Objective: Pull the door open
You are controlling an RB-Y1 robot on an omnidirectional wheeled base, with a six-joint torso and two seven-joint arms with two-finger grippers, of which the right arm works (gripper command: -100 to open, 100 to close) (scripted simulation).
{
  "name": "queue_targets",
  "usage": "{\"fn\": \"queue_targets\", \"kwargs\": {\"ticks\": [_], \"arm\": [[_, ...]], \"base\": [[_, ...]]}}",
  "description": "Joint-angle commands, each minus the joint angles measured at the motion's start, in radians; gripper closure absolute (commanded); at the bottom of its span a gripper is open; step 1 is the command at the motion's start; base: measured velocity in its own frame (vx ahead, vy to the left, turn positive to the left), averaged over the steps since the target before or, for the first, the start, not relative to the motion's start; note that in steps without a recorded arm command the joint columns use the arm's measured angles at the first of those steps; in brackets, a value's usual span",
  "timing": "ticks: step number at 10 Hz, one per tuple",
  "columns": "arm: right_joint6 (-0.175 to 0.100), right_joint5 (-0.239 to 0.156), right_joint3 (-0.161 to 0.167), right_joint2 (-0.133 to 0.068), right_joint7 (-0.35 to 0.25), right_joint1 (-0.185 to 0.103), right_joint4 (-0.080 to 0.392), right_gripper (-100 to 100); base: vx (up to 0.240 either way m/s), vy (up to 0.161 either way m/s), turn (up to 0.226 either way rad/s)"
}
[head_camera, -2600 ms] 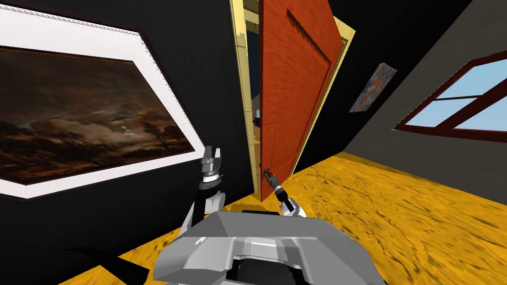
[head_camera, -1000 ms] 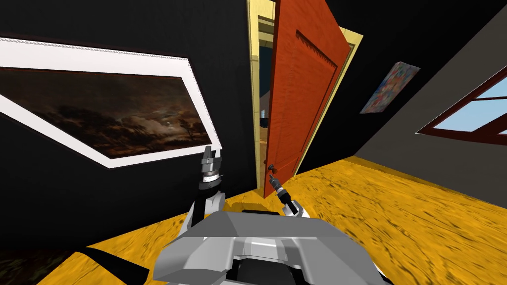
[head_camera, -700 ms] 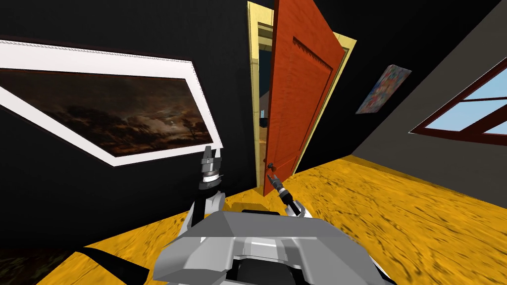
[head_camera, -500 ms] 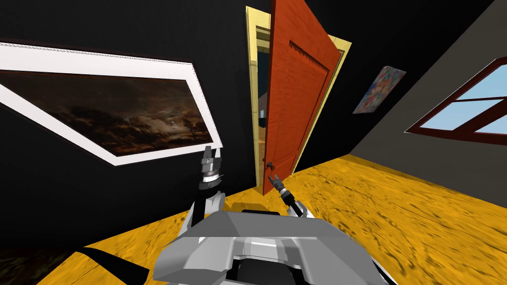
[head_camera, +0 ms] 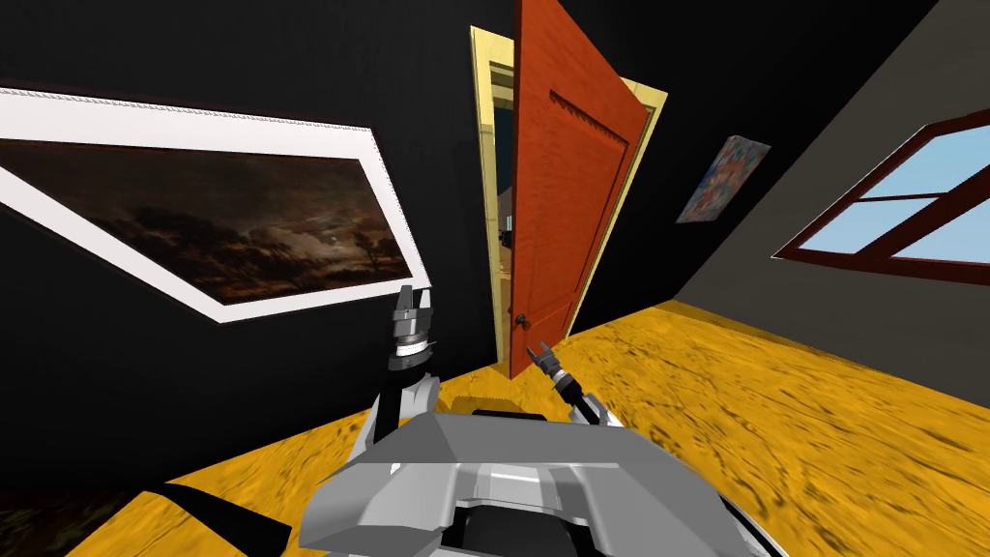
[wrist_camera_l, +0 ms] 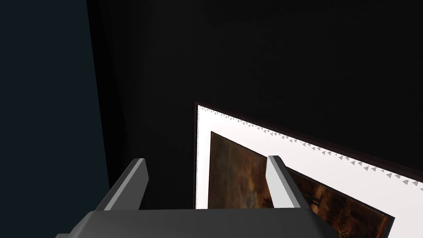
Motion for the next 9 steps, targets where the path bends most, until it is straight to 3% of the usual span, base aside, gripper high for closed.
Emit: {"fn": "queue_targets", "kwargs": {"ticks": [1,5,6,9], "arm": [[-0.023,0.039,-0.015,-0.014,0.050,0.006,-0.004,-100],[-0.057,0.106,-0.040,-0.039,0.137,0.018,-0.013,-100],[-0.053,0.097,-0.037,-0.035,0.126,0.017,-0.012,-100],[-0.057,0.055,-0.082,-0.056,0.145,0.021,0.012,-100]], "base": [[0.001,-0.086,-0.031],[0.023,-0.079,-0.014],[0.015,-0.028,0.001],[-0.062,0.071,0.285]]}}
